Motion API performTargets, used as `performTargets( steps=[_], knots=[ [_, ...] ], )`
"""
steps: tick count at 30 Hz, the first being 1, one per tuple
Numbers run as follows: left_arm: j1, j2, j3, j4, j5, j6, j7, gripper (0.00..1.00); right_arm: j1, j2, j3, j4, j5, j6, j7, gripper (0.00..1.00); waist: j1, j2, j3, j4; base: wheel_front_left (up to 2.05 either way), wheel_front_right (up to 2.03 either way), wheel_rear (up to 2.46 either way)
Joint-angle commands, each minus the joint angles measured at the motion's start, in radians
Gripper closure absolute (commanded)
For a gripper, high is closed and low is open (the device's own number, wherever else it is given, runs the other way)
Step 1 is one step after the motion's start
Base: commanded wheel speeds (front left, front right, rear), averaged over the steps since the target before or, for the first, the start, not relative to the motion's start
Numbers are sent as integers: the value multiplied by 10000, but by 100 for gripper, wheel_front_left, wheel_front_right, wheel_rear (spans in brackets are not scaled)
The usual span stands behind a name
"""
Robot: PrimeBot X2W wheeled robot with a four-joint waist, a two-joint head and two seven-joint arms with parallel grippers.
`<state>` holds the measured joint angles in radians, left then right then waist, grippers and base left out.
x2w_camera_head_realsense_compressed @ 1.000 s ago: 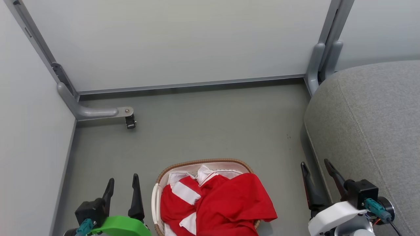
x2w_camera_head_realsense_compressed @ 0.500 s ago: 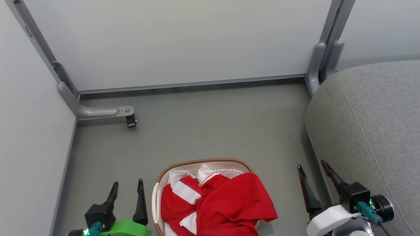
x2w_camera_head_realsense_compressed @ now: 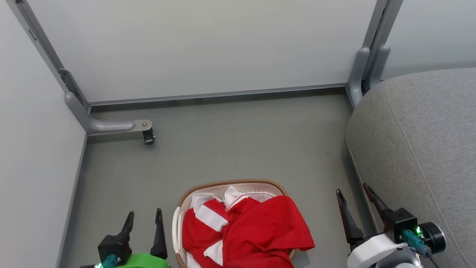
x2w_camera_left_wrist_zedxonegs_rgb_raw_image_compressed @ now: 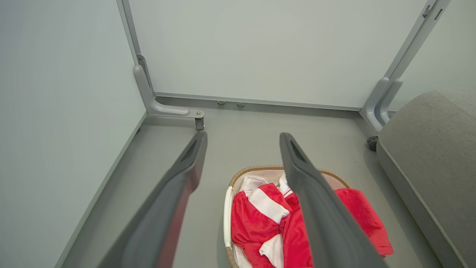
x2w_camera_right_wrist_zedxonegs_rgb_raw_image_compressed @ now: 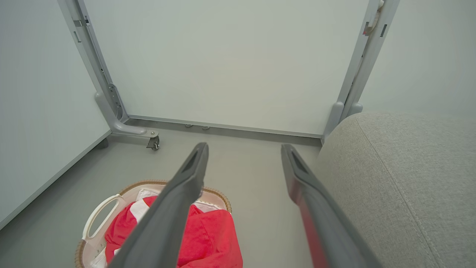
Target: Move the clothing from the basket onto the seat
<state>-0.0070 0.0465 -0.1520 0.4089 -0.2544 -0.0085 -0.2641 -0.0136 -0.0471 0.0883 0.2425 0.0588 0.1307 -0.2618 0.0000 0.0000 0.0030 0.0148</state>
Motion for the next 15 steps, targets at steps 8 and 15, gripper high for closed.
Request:
performTargets(
  steps=[8,15],
  knots=[
    [-129,69,41,101,-51,34,-7,0,-18,-59,-37,72,-9,1,-49,0,0,0,4,6,0,0,0],
    [-177,69,41,86,-11,28,-7,0,-39,-59,-54,62,6,1,-49,0,0,0,46,5,0,0,0]
  ],
)
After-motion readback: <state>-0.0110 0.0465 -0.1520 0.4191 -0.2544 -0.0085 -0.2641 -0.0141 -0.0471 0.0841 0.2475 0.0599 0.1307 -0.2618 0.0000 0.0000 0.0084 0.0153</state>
